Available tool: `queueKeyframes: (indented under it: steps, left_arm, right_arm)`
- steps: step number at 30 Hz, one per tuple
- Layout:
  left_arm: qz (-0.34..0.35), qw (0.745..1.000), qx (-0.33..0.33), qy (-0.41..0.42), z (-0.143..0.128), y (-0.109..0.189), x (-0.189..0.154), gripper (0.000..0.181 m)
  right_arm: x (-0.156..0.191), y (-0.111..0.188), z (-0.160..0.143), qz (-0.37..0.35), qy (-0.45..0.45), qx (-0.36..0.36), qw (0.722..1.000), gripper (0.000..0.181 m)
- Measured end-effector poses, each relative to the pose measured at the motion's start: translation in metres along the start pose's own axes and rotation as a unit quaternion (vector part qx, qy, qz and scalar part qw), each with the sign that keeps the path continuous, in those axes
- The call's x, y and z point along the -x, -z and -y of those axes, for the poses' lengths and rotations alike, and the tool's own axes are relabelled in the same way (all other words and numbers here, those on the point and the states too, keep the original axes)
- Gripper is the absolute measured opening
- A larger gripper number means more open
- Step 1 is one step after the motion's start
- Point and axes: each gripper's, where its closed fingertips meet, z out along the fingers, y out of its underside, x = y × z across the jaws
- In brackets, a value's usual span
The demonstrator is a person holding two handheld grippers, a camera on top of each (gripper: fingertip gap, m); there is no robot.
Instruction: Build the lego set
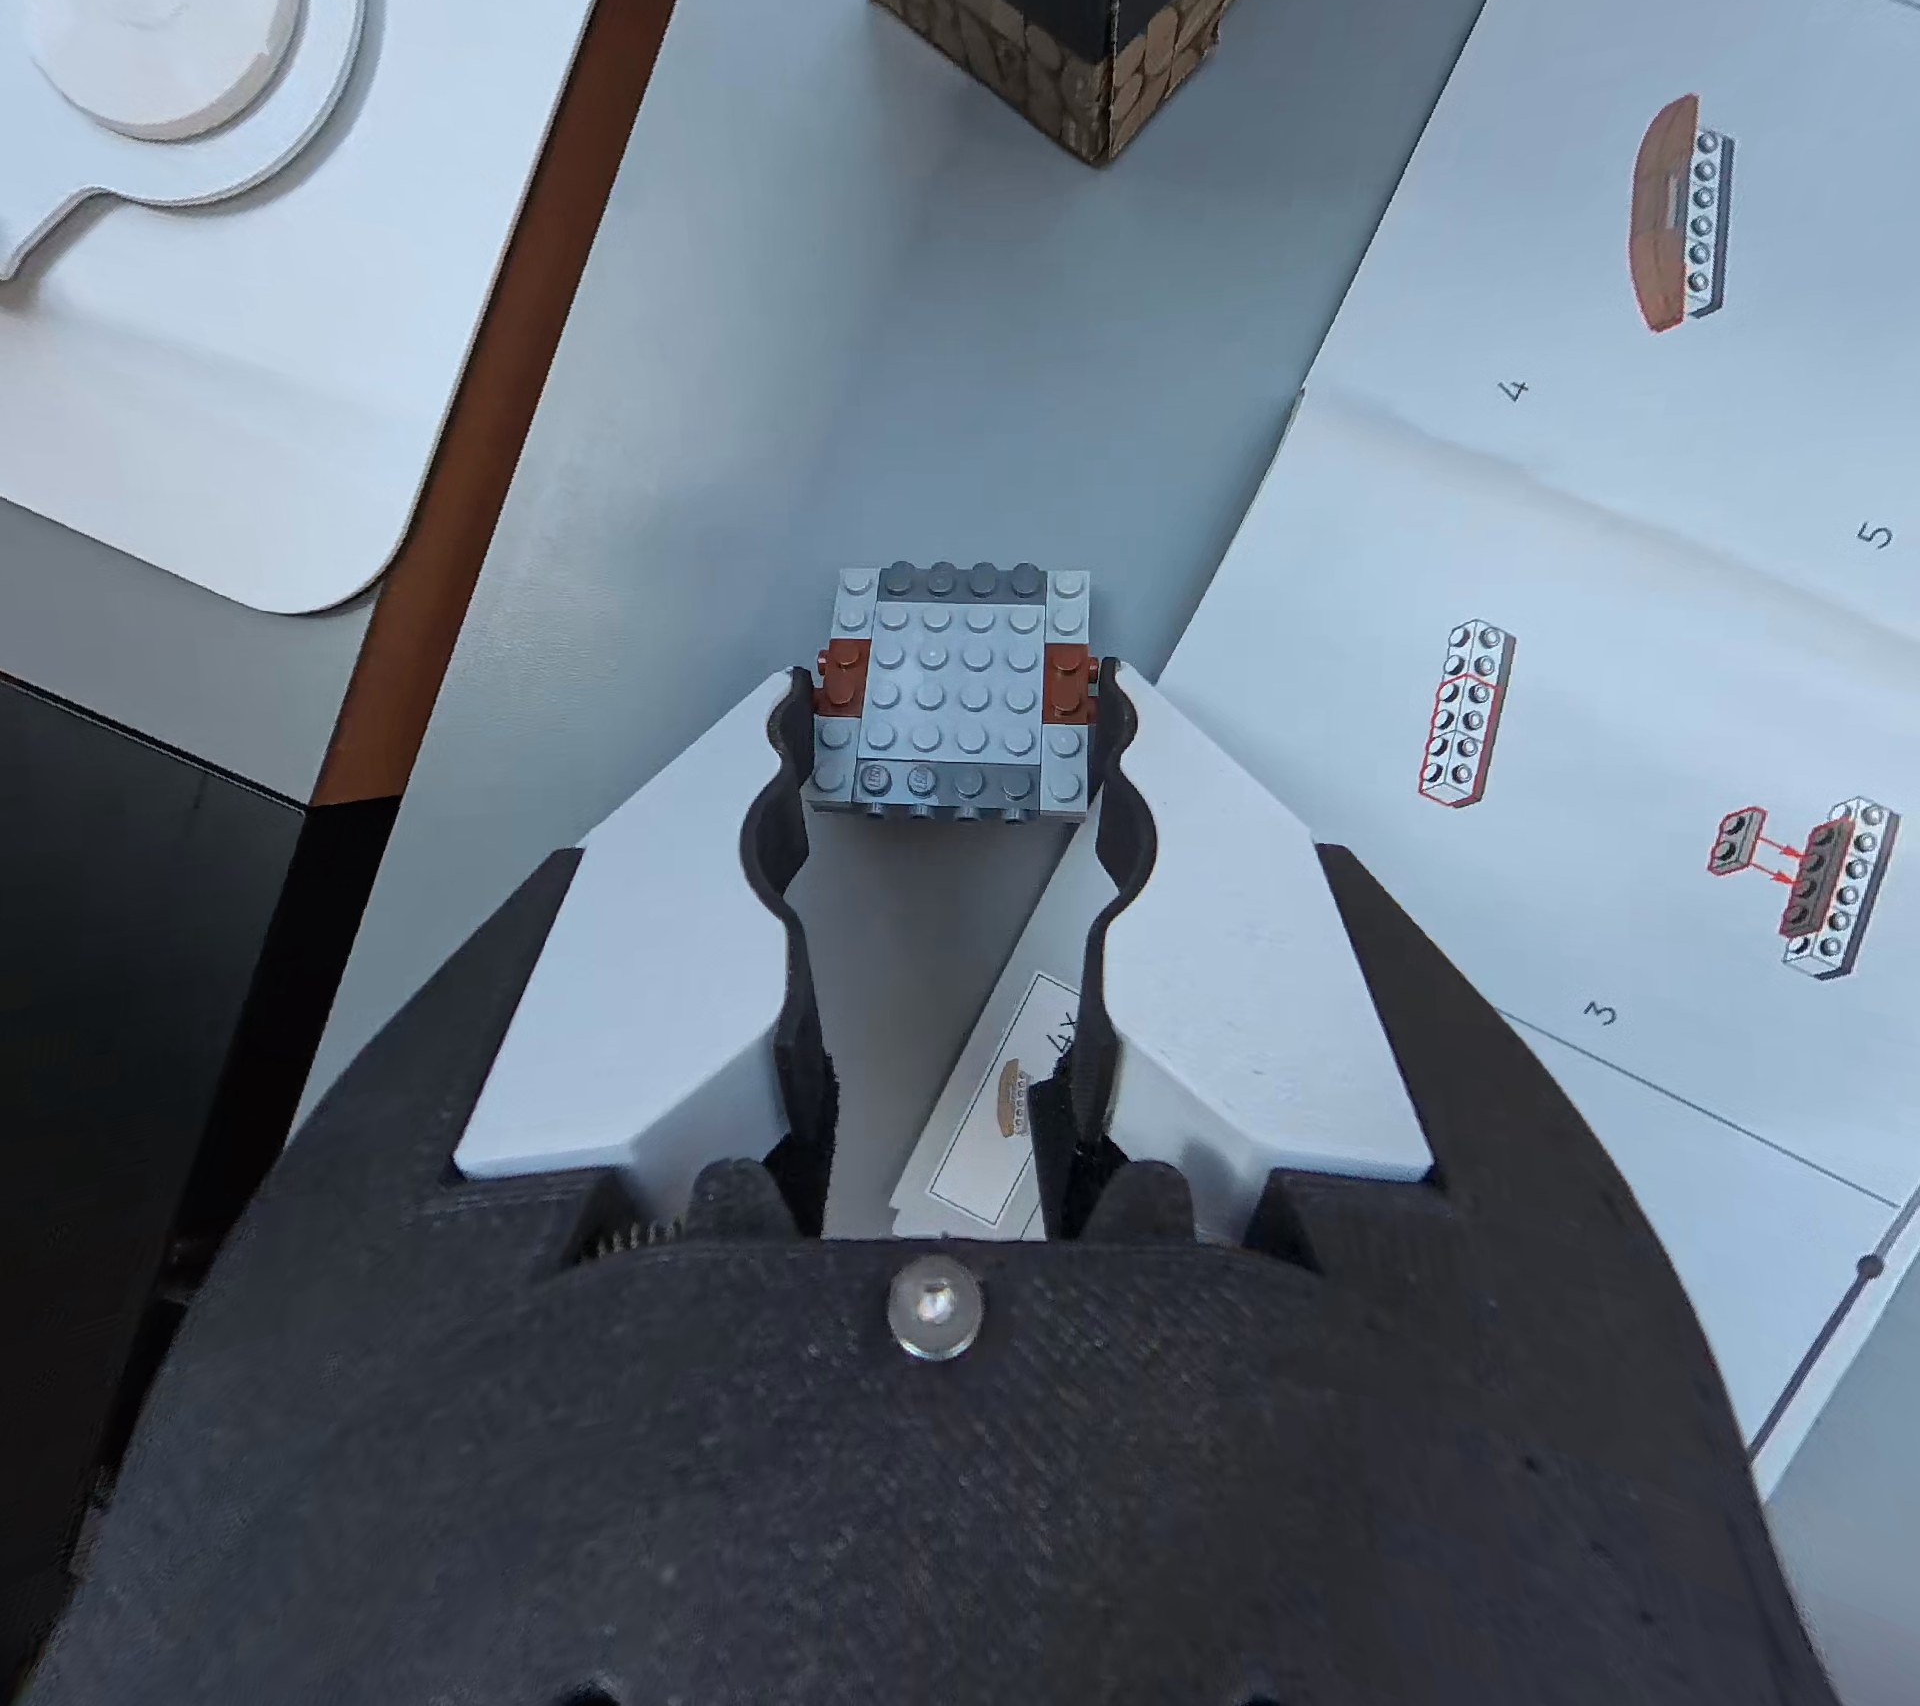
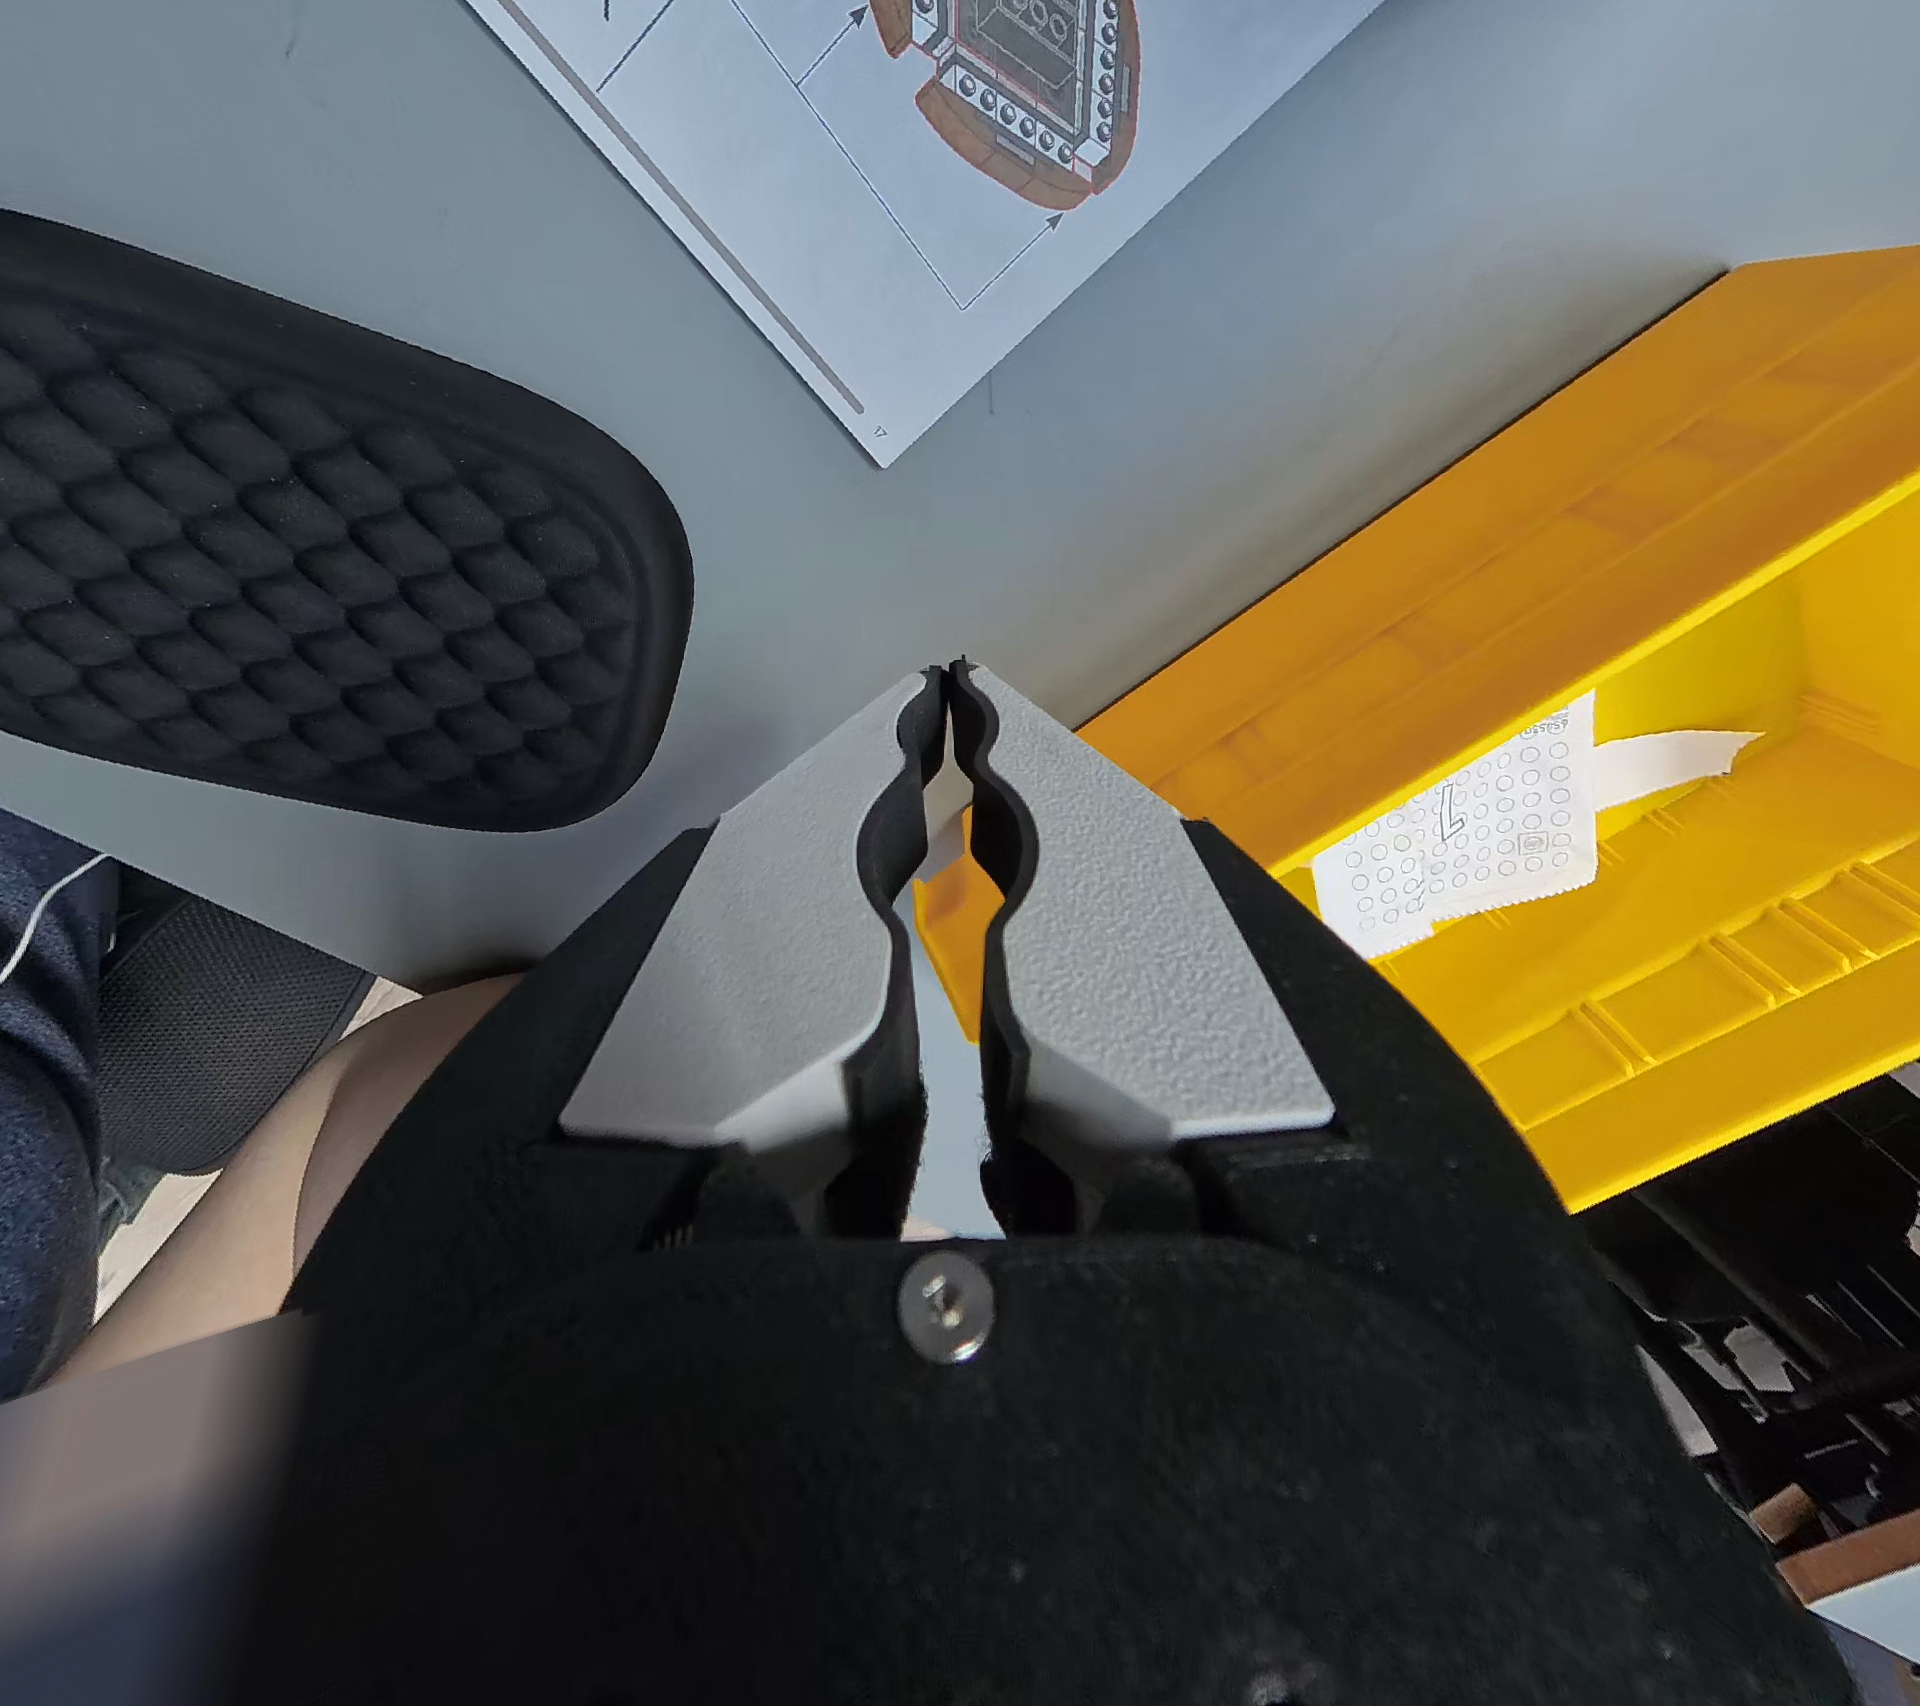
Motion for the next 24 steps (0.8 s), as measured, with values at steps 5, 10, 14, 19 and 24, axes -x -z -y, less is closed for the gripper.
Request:
queueKeyframes:
  steps: [5,10,14,19,24]
  left_arm:
    - [-0.020,0.999,0.038,-0.014,-0.015,-0.003,0.009,0.053]
    - [-0.021,0.999,0.036,-0.009,-0.012,-0.005,0.013,0.053]
    - [0.003,0.999,0.031,-0.009,-0.011,-0.007,0.020,0.065]
    - [0.028,0.999,-0.034,-0.014,0.017,0.014,0.017,0.072]
    - [0.090,0.965,-0.247,0.000,0.074,0.100,-0.006,0.067]
  right_arm:
    - [0.005,-0.003,0.003,0.001,0.014,0.012,1.000,0.000]
    - [0.009,-0.002,0.005,-0.002,0.026,0.015,1.000,0.000]
    - [0.011,0.000,0.008,-0.004,0.033,0.007,0.999,0.000]
    - [0.008,0.001,0.008,-0.009,0.029,0.005,1.000,0.000]
    - [0.006,0.008,0.018,-0.025,0.026,-0.018,0.999,0.000]
